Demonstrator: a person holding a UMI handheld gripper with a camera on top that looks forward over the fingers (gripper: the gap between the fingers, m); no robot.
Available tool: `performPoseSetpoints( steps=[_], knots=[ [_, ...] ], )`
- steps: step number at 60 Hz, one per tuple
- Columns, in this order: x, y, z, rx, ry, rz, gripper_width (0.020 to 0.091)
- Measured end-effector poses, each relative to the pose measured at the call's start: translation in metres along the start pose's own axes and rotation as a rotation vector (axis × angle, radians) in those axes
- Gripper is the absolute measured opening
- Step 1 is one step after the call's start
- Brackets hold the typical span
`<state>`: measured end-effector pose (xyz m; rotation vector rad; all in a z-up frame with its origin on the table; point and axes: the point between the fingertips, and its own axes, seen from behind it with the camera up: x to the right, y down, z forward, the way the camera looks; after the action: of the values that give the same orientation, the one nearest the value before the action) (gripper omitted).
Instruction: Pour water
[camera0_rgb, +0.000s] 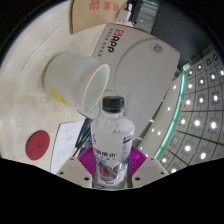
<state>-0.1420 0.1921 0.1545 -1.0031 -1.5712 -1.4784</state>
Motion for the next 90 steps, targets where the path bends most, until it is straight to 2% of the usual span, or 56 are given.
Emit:
performPoseSetpoints(
  steps=[9,19,27,37,39,48,66,77,86,88,90],
  knots=[
    [0.004,0.004,0.0,0.014,-0.022,0.139,0.0394],
    [0.019,0.018,-0.011,0.02,-0.111,0.626,0.0396],
    [0.025,0.033,-0.026,0.018,-0.22,1.077,0.0396],
    [-0.008,0.038,-0.032,-0.02,-0.355,1.515,0.0397],
    [-0.016,0.04,-0.032,-0.035,-0.369,1.57,0.0396],
    [-0.049,0.024,-0.035,-0.011,-0.438,1.743,0.0397],
    [-0.112,0.005,-0.041,-0.014,-0.491,1.856,0.0408],
    [-0.113,0.008,-0.046,0.035,-0.435,1.879,0.0506],
    [-0.122,0.005,-0.046,0.033,-0.488,1.911,0.0578],
    [-0.129,0.002,-0.048,0.013,-0.525,1.907,0.0654],
    [-0.136,-0.001,-0.051,-0.002,-0.557,1.9,0.0787]
  ],
)
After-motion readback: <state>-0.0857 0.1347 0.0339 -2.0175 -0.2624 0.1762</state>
